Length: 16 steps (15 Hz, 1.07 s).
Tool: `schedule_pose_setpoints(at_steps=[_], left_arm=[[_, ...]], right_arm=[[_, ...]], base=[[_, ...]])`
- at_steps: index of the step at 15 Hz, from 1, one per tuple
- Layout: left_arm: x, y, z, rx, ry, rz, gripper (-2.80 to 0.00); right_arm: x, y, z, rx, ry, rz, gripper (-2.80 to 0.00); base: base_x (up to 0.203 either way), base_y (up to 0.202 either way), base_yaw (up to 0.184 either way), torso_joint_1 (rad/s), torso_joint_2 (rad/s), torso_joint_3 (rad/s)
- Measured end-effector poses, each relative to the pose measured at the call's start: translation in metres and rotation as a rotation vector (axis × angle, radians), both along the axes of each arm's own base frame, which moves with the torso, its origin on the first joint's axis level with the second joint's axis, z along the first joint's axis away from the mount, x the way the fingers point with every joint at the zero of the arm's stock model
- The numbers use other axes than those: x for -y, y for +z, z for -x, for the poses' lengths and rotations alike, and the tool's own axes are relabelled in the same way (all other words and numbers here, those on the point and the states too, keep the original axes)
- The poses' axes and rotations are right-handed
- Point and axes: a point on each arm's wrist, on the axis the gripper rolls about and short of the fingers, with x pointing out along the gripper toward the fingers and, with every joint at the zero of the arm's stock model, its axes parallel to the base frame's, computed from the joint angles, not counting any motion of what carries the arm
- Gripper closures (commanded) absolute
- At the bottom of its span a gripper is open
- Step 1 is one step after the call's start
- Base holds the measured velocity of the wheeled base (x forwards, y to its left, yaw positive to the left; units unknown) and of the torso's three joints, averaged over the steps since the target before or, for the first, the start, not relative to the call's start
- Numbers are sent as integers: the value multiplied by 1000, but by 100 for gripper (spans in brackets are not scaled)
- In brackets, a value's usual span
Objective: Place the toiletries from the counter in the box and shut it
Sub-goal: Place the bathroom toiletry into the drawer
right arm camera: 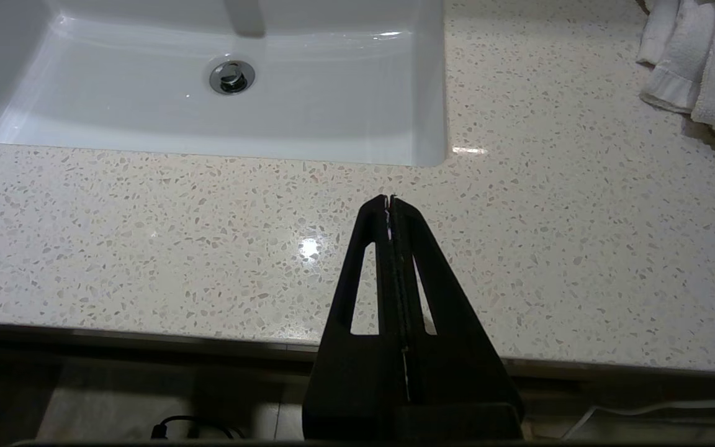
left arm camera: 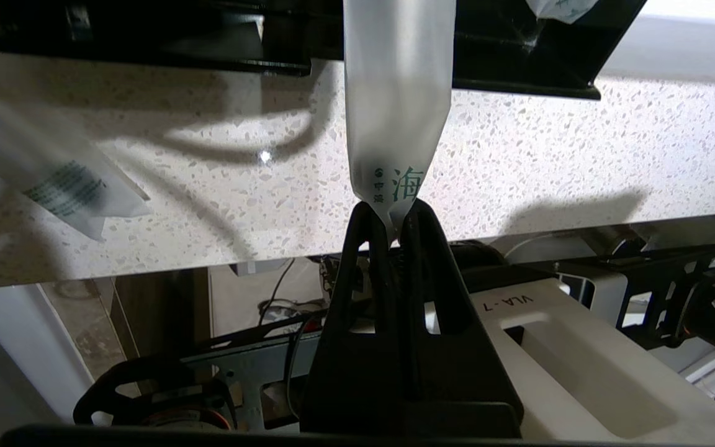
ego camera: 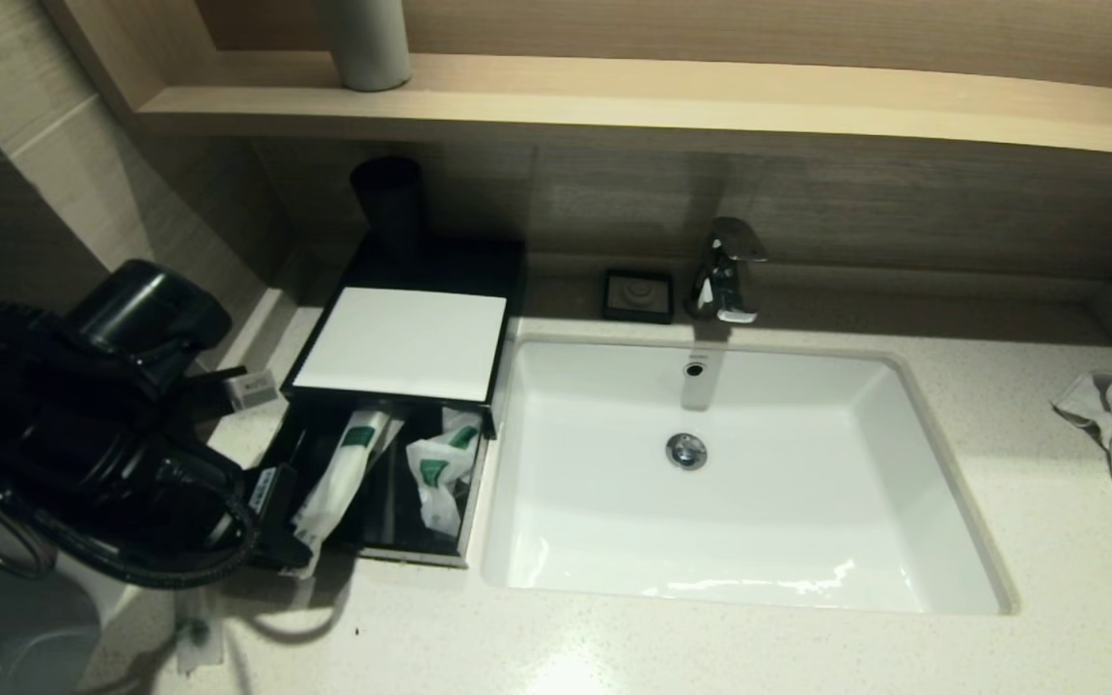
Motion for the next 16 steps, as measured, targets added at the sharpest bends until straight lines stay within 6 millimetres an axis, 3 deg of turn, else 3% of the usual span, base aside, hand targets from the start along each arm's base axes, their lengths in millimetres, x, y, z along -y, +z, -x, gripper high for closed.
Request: schedule_pose_setpoints(at_steps=[16], left_arm=[[9,-19,-41,33,27,-59,0]], right_arm=[[0,0,0,0,1,0,0]], base=[[0,0,0,0,0,0]])
